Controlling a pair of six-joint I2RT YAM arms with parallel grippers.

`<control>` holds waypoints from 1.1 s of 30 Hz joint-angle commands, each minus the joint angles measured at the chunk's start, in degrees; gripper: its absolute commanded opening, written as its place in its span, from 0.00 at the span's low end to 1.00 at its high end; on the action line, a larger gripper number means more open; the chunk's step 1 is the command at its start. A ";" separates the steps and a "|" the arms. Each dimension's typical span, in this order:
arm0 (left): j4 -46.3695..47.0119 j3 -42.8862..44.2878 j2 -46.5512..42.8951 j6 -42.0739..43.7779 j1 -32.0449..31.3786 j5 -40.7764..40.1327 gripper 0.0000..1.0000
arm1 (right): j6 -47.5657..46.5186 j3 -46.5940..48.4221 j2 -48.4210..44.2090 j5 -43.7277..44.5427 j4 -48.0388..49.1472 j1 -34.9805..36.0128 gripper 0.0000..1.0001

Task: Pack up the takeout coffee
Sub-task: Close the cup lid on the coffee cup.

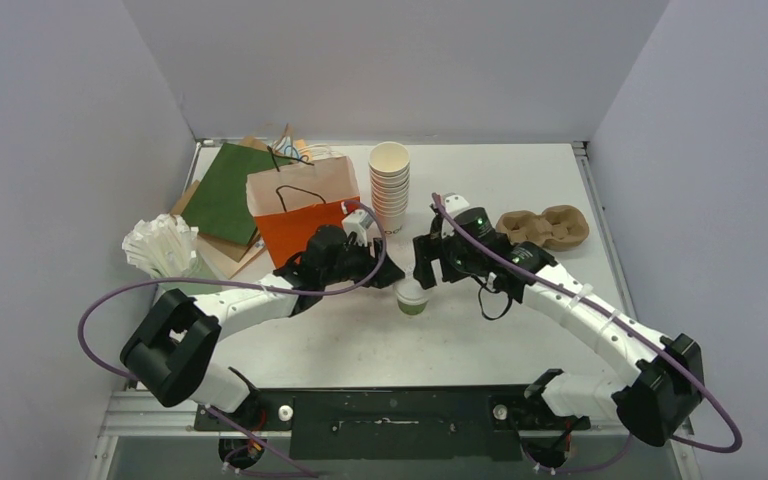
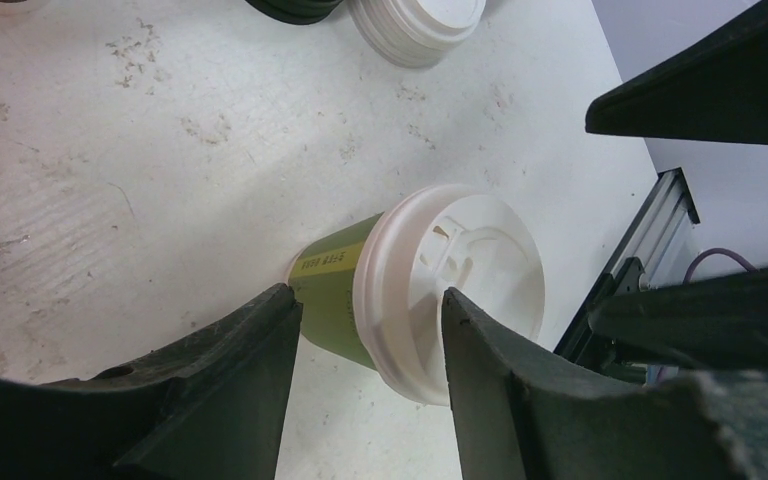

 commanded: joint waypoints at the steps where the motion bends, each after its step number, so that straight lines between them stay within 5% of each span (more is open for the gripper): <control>1: 0.04 3.89 -2.16 0.94 -1.07 -0.60 0.53 | 2.90 -2.49 -3.03 0.03 0.69 -3.17 0.89; 13: -5.44 6.30 -5.57 2.30 -1.75 -2.34 0.56 | 7.79 -6.72 -6.41 -5.25 4.96 -6.21 0.39; 33: -7.38 4.57 -6.90 1.65 -3.34 -3.78 0.45 | 11.17 -9.07 -3.94 -9.63 10.07 -6.21 0.27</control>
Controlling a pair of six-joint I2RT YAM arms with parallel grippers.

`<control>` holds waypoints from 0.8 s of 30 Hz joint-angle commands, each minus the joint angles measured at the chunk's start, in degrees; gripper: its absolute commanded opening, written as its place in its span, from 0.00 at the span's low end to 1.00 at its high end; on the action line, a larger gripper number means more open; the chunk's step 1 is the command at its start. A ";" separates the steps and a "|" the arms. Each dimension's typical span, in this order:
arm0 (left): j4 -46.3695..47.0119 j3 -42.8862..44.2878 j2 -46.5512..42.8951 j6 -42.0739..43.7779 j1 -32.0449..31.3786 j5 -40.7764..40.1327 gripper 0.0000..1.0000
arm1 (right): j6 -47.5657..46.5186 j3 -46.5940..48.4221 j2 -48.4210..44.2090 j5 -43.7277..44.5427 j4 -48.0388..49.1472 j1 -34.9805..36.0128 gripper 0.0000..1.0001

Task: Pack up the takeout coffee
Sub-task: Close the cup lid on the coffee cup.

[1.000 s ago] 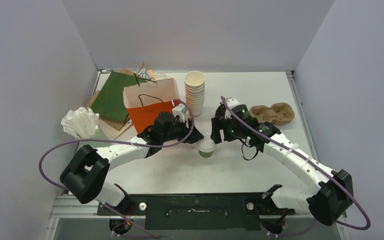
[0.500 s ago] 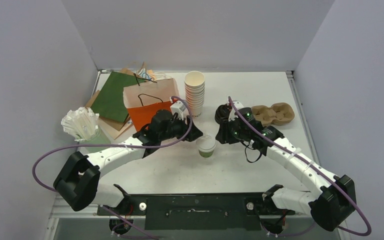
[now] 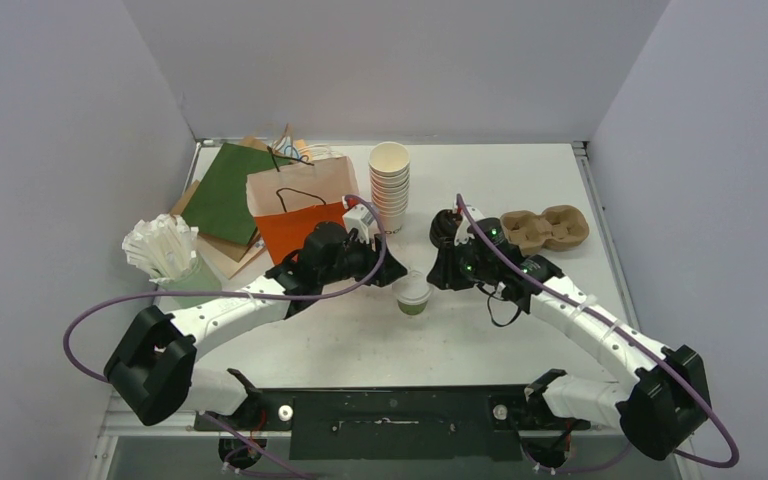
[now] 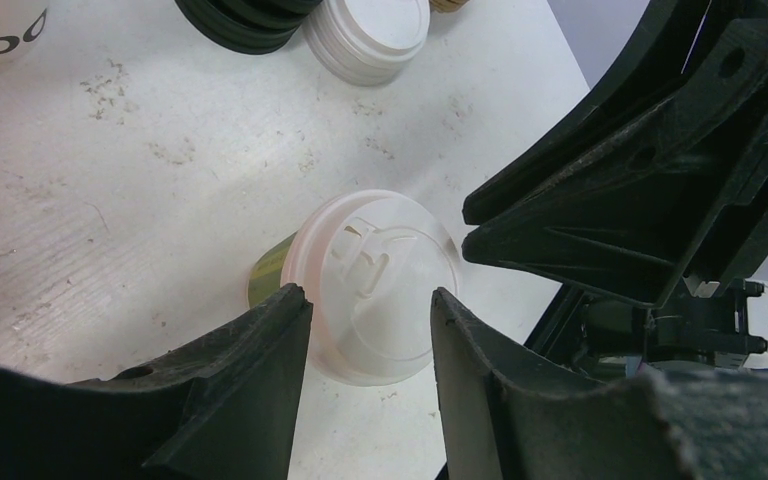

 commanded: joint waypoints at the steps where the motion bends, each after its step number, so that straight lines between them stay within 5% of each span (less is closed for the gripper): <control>1: -0.16 0.86 -0.86 0.73 -0.31 -1.74 0.45 | 0.29 1.02 1.08 -1.67 3.22 -0.44 0.27; 24: -0.48 2.07 3.47 2.08 -0.72 -0.79 0.29 | -0.45 2.62 3.71 -0.13 1.28 -0.43 0.22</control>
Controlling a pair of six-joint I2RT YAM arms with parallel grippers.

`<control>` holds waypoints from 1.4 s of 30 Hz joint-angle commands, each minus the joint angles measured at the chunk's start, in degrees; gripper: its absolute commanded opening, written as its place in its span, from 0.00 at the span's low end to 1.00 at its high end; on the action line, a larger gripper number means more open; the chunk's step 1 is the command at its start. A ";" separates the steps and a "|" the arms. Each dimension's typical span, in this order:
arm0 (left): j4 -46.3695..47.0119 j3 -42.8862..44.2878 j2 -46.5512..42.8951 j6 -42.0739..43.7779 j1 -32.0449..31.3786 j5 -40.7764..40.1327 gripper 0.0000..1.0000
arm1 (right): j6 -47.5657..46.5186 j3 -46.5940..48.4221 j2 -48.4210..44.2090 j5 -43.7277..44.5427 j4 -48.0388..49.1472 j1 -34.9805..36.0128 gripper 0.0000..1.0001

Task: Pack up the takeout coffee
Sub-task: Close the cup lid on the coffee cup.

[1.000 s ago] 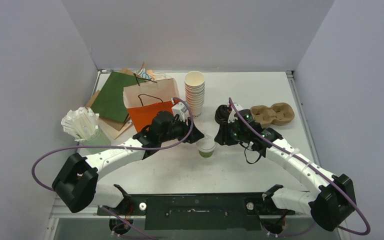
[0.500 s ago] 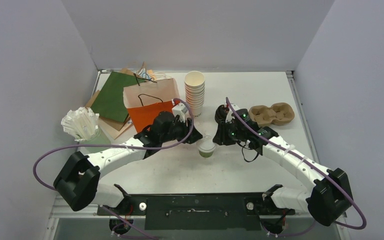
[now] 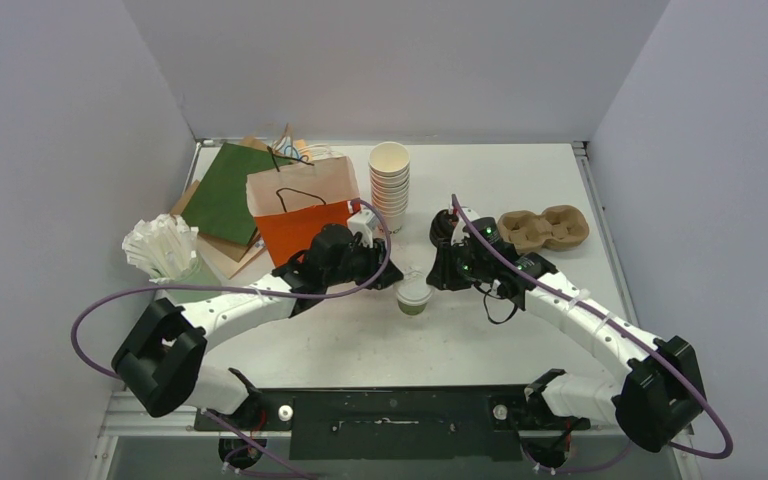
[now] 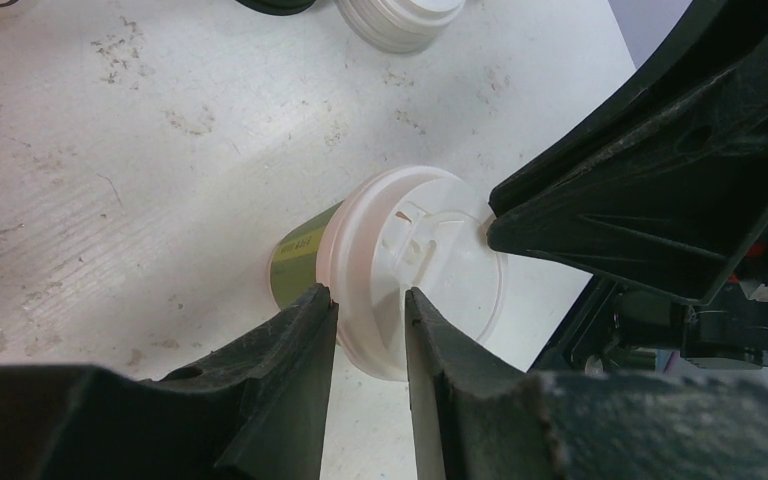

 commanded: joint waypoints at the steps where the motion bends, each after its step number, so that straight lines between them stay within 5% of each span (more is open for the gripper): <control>1: 0.99 2.12 0.75 0.74 -0.37 0.10 0.29 | -0.49 2.41 0.97 0.72 0.71 -0.47 0.21; 15: -3.47 3.31 -4.08 1.65 -0.37 -2.37 0.37 | -0.62 2.84 1.49 0.73 0.75 -0.41 0.21; 22: -2.23 3.45 -3.08 0.66 -0.73 0.02 0.25 | -0.63 2.84 1.75 0.54 0.89 -0.37 0.20; 42: -2.06 3.79 1.79 1.46 -1.25 0.15 0.22 | -0.20 1.51 2.07 0.30 1.55 -0.34 0.19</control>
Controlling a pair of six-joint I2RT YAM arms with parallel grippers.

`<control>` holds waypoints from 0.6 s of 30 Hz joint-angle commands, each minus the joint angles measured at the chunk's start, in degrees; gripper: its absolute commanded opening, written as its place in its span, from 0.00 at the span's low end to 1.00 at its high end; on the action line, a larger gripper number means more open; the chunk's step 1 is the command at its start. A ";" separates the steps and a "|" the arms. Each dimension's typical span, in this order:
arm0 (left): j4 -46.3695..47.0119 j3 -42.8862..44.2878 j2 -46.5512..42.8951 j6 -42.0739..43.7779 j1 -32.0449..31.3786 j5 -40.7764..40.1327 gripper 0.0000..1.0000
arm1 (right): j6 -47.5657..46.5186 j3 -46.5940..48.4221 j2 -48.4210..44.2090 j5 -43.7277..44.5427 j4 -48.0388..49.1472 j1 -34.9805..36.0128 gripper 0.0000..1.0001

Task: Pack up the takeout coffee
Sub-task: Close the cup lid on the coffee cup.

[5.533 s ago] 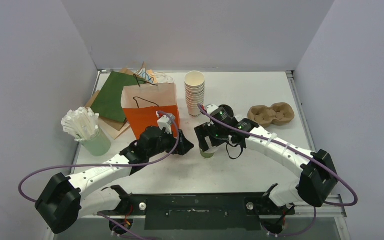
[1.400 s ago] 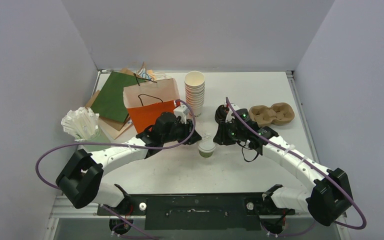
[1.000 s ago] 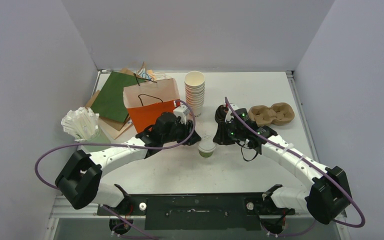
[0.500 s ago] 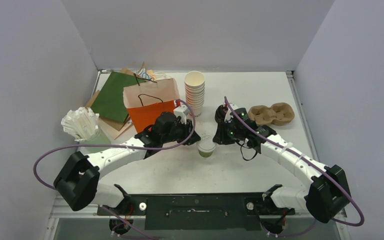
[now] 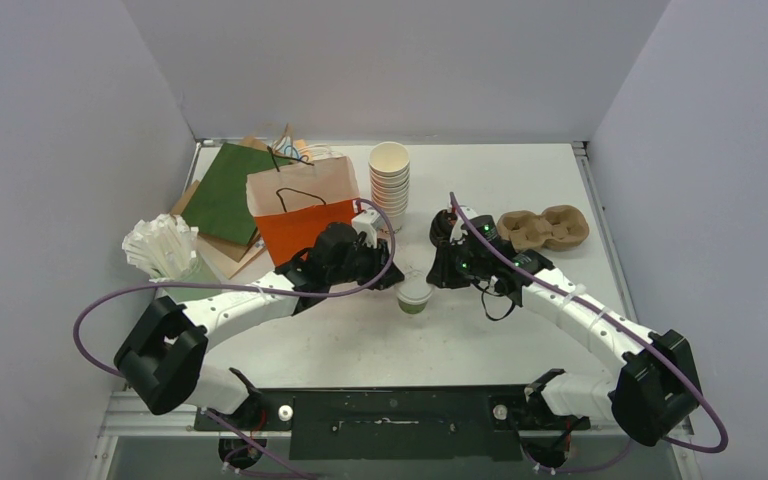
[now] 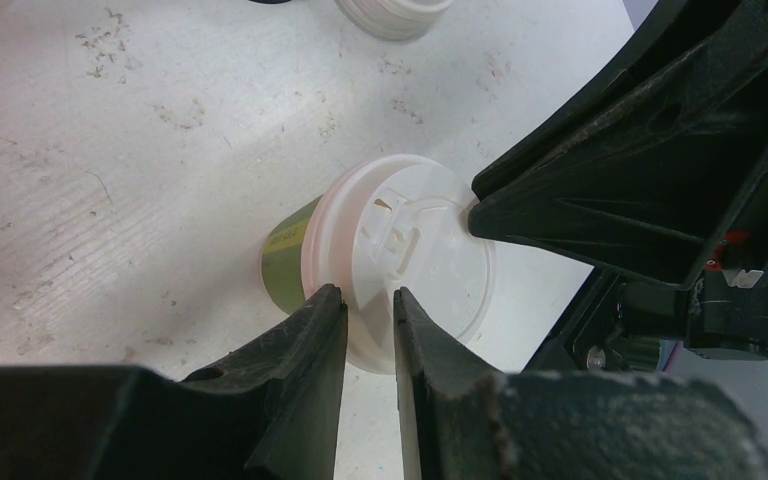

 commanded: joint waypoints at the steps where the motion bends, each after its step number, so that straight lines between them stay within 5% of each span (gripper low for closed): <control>1: 0.43 1.80 0.88 0.65 -0.30 0.11 0.22 | 0.01 0.49 0.31 0.28 1.68 -0.14 0.19; 18: -1.19 1.20 2.74 1.60 -1.19 -0.78 0.22 | 0.57 -2.42 1.98 -0.07 1.23 -0.15 0.21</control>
